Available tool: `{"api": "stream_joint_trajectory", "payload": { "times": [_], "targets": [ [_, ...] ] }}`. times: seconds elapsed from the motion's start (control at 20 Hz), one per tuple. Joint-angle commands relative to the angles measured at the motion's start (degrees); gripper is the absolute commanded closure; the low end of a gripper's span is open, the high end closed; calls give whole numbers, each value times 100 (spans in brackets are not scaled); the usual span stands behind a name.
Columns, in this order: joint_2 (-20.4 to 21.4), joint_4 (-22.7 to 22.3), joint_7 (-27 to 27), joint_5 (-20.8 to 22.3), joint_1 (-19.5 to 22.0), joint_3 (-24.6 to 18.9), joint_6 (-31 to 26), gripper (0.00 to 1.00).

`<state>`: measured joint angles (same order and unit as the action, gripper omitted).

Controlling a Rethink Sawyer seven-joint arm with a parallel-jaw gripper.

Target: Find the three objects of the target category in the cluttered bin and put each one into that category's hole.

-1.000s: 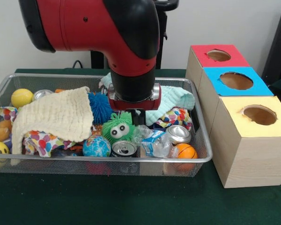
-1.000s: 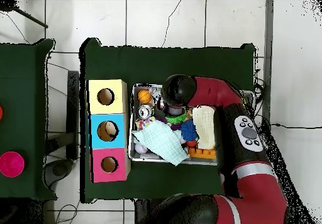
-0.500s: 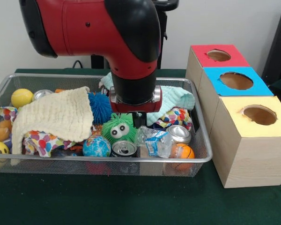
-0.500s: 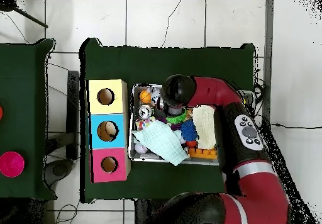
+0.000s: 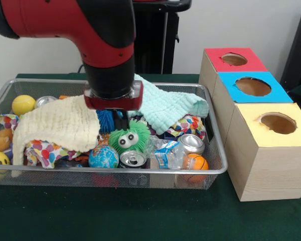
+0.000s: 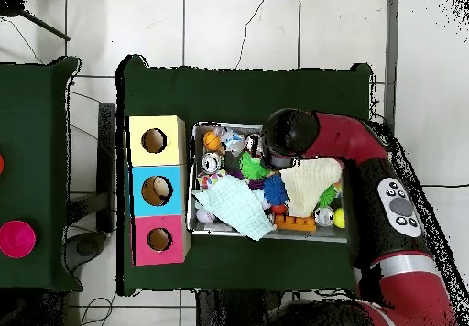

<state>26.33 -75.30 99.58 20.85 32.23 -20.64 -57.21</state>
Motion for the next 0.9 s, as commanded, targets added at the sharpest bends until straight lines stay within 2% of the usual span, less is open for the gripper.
{"api": "stream_joint_trajectory", "payload": {
  "times": [0.05,0.45,0.5,0.9],
  "targets": [
    [-35,-246,-1898,400,204,-461,-543,100],
    [-153,100,-1996,481,160,-518,-893,100],
    [-254,288,-2017,501,125,-539,-969,100],
    [-459,501,-2112,678,227,-679,-928,100]
  ]
}}
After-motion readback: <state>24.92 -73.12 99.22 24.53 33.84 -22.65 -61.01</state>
